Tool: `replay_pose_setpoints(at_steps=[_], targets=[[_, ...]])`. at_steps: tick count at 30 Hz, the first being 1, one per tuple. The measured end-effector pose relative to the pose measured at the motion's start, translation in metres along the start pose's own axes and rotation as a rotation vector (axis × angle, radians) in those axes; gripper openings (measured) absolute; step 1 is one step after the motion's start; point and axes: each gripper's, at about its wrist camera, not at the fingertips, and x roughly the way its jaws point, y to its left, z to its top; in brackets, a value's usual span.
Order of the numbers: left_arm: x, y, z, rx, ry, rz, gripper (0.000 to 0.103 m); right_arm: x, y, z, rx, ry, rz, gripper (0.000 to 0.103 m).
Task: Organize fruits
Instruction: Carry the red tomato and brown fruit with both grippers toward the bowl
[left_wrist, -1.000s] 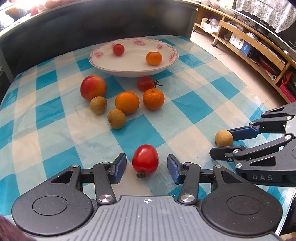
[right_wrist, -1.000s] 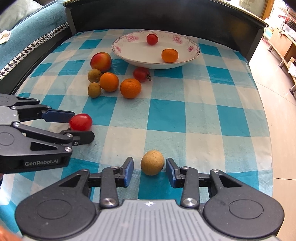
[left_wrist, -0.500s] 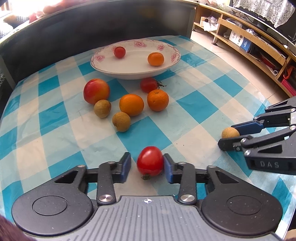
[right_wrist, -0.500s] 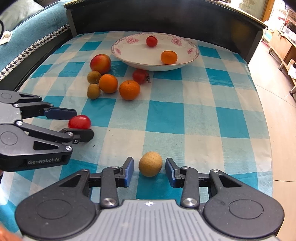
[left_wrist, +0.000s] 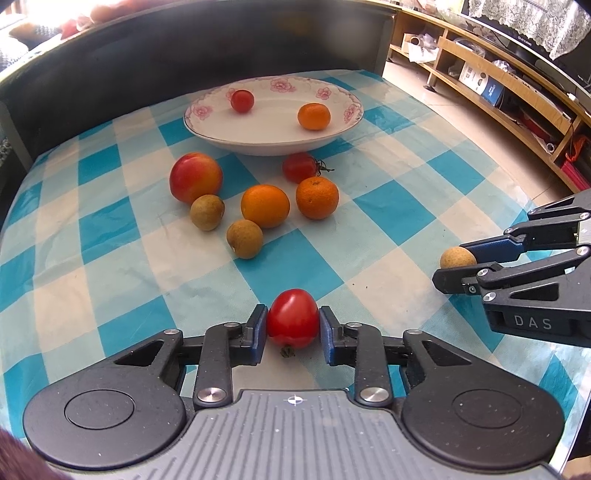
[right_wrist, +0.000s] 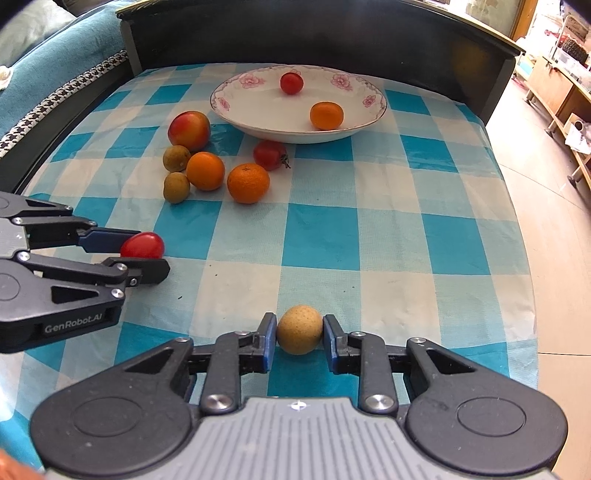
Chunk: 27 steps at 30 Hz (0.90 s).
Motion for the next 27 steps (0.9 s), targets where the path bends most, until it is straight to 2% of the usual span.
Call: replay_pose_setpoints(at_steps=[10, 17, 27], targets=[[-0.003, 0.004, 0.002, -0.042, 0.001, -0.015, 0.037, -0.008, 0.004, 0.01, 0.005, -0.042, 0.023, 0.029], [-0.013, 0.006, 0.013, -0.085, -0.041, -0.049, 0.037, -0.016, -0.005, 0.019, 0.056, -0.077, 0.051, 0.029], [-0.014, 0.012, 0.034, -0.119, -0.073, -0.047, 0.037, -0.017, -0.009, 0.04, 0.081, -0.114, 0.066, 0.029]])
